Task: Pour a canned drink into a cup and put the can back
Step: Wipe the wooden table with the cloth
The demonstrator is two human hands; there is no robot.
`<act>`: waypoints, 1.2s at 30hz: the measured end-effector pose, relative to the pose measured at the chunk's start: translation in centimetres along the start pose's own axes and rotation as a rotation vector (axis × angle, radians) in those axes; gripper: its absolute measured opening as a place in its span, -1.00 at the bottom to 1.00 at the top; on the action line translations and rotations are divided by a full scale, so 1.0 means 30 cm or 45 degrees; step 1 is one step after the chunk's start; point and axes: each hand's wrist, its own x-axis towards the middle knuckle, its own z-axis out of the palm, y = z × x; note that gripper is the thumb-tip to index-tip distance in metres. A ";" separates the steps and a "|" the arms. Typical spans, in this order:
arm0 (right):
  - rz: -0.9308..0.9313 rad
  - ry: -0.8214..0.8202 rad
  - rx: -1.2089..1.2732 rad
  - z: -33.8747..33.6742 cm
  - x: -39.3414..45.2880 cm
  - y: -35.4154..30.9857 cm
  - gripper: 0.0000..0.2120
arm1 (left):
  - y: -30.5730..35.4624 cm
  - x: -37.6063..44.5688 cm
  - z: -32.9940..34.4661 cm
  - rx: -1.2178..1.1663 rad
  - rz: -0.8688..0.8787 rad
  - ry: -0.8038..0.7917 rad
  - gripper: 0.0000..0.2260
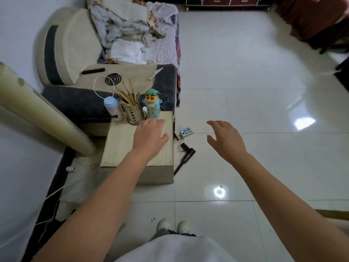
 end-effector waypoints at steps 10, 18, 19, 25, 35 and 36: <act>0.464 0.148 -0.040 -0.026 -0.326 0.183 -0.57 | 0.309 0.052 0.061 -0.061 0.519 -0.087 -0.58; 1.023 0.294 0.089 0.008 -0.731 0.226 -0.57 | 0.565 -0.033 0.134 -0.073 0.980 -0.218 -0.58; 1.084 0.312 0.096 0.015 -0.781 0.223 -0.58 | 0.593 -0.053 0.144 -0.075 1.029 -0.235 -0.58; 1.409 0.397 0.065 0.050 -1.068 0.191 -0.59 | 0.761 -0.198 0.190 -0.067 1.305 -0.329 -0.58; 1.808 0.416 0.045 0.066 -1.586 0.133 -0.58 | 1.079 -0.567 0.224 -0.076 1.669 -0.368 -0.57; 1.845 0.424 0.050 0.068 -1.637 0.126 -0.58 | 1.107 -0.609 0.229 -0.082 1.692 -0.367 -0.57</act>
